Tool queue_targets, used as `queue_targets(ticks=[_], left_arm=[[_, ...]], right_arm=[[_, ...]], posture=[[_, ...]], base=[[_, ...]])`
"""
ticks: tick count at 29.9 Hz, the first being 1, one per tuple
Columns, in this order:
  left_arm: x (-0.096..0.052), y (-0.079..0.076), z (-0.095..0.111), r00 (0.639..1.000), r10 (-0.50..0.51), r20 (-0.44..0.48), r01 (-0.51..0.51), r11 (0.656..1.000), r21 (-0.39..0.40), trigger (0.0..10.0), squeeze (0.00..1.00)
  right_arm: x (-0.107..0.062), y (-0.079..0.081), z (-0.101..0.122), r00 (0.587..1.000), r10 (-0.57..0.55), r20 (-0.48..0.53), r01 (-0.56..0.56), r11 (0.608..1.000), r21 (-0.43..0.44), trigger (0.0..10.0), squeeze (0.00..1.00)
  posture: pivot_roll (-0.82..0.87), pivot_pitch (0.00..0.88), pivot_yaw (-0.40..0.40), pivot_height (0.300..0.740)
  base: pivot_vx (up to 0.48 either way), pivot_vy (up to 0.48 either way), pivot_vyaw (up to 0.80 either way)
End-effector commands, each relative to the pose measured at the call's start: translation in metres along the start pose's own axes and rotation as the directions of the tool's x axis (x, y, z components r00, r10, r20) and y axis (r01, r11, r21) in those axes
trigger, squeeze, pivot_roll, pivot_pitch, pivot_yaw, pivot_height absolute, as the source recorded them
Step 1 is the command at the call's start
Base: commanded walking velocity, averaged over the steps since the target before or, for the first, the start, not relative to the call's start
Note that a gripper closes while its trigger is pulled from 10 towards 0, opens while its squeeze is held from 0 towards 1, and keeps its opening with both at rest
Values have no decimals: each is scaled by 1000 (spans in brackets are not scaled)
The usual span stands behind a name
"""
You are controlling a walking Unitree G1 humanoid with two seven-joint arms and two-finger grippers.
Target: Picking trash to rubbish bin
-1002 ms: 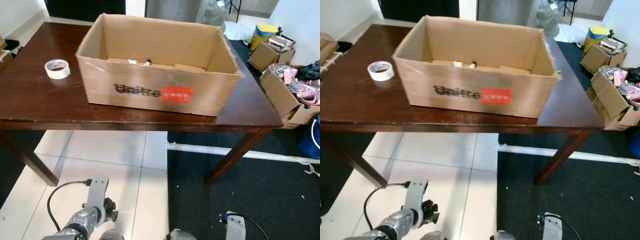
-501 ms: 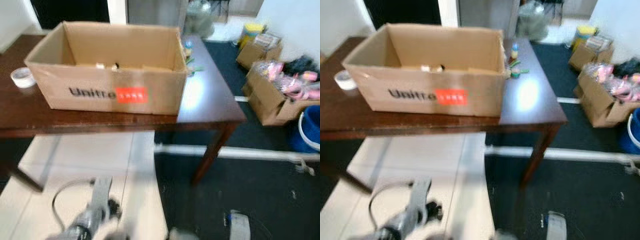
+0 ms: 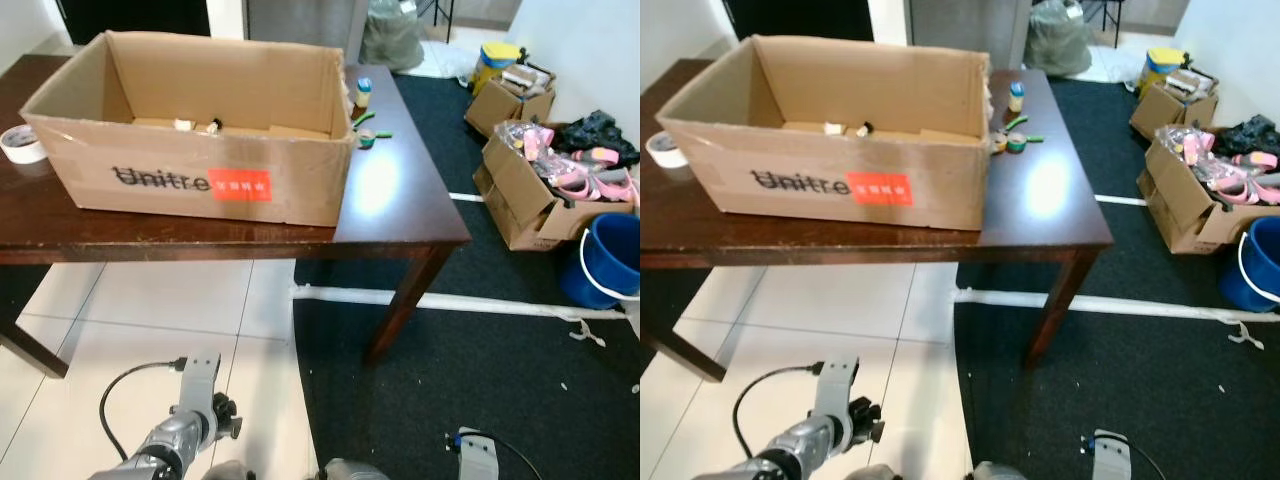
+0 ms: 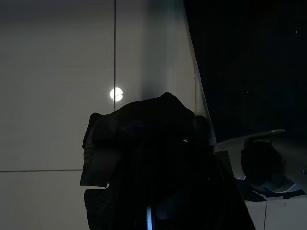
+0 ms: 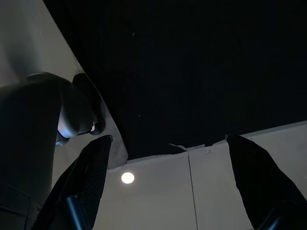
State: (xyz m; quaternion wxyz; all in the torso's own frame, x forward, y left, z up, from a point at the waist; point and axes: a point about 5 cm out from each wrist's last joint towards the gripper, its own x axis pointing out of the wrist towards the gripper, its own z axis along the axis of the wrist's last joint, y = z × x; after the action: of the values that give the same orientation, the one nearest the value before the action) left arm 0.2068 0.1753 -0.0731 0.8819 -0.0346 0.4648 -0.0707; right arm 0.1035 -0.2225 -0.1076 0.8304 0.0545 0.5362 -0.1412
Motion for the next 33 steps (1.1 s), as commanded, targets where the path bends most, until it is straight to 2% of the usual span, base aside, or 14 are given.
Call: queue_targets(ticks=[1, 14, 23, 25, 26, 28, 29, 32, 33], left_arm=[[0, -3, -3, 1000, -5, -2, 5, 1000, -15, 10000, 0], [0, -2, -3, 1000, -6, -2, 6, 1000, -16, 10000, 0], [0, 2, 3, 999, 24, 23, -22, 999, -50, 10000, 0], [-1, 7, 7, 998, 56, 37, -54, 997, -63, 10000, 0], [-4, 20, 12, 989, 141, 55, -135, 986, -98, 10000, 0], [-4, 20, 12, 989, 141, 55, -135, 986, -98, 10000, 0], [-5, 26, 14, 982, 179, 61, -172, 978, -117, 10000, 0], [-17, 62, 27, 916, 391, 92, -362, 902, -235, 10000, 0], [-17, 62, 27, 916, 391, 92, -362, 902, -235, 10000, 0]], right_arm=[[-1, -2, -5, 1000, -4, -17, 4, 1000, -9, 10000, 0], [-1, -2, -8, 1000, -3, -26, 2, 1000, -13, 10000, 0], [-1, -2, -9, 1000, -4, -30, 3, 1000, -12, 10000, 0], [-1, -3, -9, 1000, -5, -31, 4, 1000, -12, 10000, 0], [-1, -2, -9, 1000, -5, -30, 5, 1000, -13, 10000, 0], [-1, -2, -9, 1000, -5, -30, 5, 1000, -13, 10000, 0], [-1, -2, -9, 1000, -6, -30, 5, 1000, -12, 10000, 0], [-1, -5, -6, 1000, -17, -16, 17, 1000, 6, 10000, 0], [-1, -5, -6, 1000, -17, -16, 17, 1000, 6, 10000, 0]], posture=[[55, 63, -66, 740], [54, 73, -66, 740], [54, 73, -66, 740], [54, 73, -66, 740], [53, 78, -65, 740], [53, 78, -65, 740], [53, 78, -65, 740], [53, 78, -65, 740], [53, 78, -65, 740]], base=[[0, 0, 0], [0, 0, 0], [0, 0, 0], [0, 0, 0], [0, 0, 0], [0, 0, 0], [0, 0, 0], [0, 0, 0], [0, 0, 0]])
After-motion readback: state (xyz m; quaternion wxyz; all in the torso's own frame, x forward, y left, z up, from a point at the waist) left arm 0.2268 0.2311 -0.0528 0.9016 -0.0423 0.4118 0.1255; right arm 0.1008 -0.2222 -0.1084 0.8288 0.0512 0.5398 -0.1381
